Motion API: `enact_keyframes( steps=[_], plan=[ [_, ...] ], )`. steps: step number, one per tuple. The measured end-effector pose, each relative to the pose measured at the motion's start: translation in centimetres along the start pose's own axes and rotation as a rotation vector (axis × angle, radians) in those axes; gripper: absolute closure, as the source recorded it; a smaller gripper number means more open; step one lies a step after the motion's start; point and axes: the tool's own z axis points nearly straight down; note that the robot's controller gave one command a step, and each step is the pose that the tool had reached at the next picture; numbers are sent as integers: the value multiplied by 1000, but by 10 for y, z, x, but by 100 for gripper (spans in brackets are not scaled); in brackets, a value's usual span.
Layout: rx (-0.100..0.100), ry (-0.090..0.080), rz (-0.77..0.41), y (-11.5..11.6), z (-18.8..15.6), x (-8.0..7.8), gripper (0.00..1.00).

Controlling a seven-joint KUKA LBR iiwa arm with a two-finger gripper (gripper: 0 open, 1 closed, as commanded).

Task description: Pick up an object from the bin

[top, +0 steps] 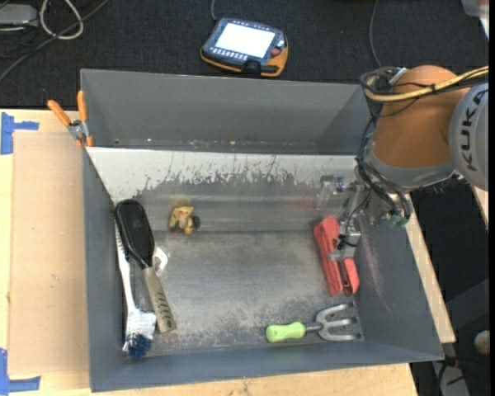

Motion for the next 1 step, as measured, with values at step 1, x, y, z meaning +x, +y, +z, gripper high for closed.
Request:
enact_keyframes(
  steps=[1],
  plan=[
    [1, -8, -3, 1, -5, -2, 0]
  ],
)
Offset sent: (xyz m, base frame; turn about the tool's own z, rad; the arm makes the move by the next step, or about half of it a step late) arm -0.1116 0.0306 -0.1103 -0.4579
